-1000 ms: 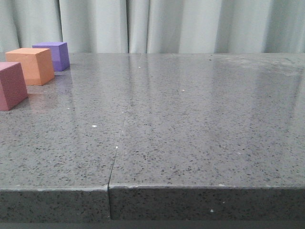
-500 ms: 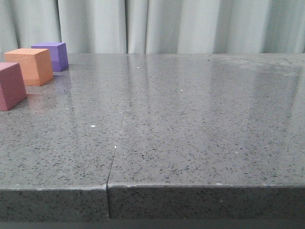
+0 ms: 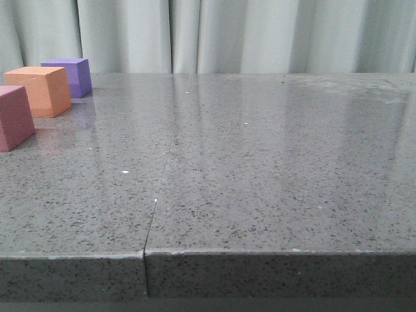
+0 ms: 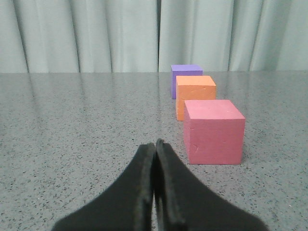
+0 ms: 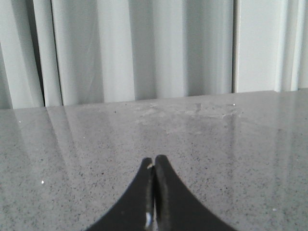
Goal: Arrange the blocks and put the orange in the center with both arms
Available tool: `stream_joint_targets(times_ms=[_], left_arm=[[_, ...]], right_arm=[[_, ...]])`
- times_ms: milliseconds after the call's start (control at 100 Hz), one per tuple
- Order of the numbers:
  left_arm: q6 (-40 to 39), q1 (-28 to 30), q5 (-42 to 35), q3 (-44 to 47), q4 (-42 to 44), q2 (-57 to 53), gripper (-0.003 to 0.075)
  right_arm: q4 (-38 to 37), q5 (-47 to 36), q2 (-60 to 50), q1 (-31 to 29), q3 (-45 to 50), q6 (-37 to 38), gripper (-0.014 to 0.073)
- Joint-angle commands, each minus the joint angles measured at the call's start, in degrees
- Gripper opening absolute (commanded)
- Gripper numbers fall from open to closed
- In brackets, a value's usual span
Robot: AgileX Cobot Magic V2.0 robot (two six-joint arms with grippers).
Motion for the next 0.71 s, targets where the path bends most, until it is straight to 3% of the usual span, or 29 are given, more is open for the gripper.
stream_joint_targets(times_ms=[0, 700], left_arm=[[-0.44, -0.44, -4.61, 2.72, -0.02, -1.92, -0.002], [-0.44, -0.44, -4.61, 2.72, -0.02, -1.92, -0.002]], right_arm=[[-0.82, -0.54, -1.2, -0.59, -0.91, -0.02, -0.0036], [-0.62, 0.81, -1.2, -0.59, -0.91, -0.02, -0.0036]])
